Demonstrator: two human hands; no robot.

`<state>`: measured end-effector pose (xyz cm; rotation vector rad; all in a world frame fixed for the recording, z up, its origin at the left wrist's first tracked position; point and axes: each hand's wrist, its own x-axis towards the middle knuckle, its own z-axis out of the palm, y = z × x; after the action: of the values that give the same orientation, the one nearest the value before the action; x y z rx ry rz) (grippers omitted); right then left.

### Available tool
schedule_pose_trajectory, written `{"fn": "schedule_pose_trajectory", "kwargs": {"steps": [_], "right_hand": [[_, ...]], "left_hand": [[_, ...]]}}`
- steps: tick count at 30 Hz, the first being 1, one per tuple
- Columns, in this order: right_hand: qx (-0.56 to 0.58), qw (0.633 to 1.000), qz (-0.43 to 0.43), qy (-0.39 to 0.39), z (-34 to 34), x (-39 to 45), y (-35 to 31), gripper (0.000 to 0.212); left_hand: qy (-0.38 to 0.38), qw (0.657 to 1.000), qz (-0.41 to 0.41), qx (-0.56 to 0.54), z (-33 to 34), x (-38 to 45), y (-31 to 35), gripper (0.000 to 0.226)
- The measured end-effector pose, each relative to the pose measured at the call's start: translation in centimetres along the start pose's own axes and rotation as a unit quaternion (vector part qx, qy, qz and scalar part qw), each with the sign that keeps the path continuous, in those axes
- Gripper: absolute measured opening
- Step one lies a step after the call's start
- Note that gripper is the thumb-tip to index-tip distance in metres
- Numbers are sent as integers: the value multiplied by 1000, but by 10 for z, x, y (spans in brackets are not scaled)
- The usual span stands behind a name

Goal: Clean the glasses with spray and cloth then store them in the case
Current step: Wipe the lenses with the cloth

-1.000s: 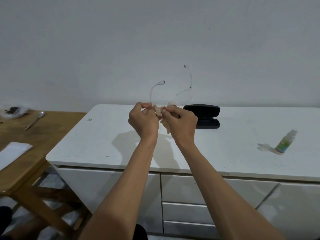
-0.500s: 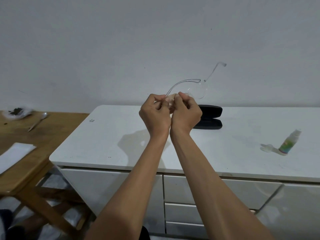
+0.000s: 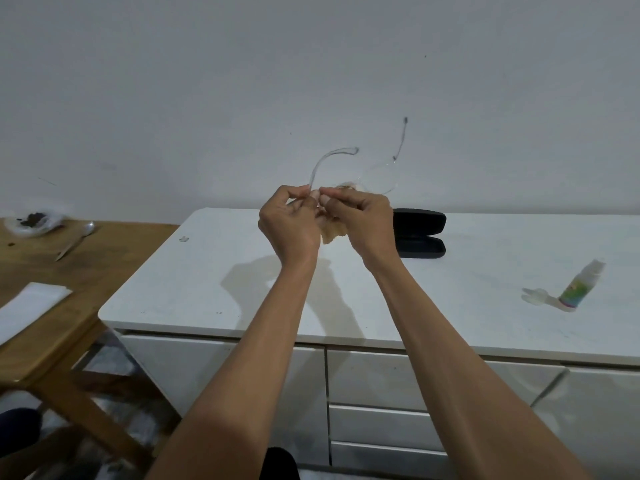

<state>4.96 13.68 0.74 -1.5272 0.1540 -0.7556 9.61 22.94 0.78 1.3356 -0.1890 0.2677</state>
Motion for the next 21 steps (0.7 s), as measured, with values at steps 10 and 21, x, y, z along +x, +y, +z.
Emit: {"fn": "schedule_pose_trajectory", "kwargs": {"steps": [10, 21], "right_hand": [[-109, 993, -41, 16, 0, -15, 5, 9], [-212, 963, -76, 147, 12, -24, 11, 21]], "left_hand": [[6, 999, -34, 23, -12, 0, -2, 16], [-14, 996, 71, 44, -5, -9, 0, 3]]}}
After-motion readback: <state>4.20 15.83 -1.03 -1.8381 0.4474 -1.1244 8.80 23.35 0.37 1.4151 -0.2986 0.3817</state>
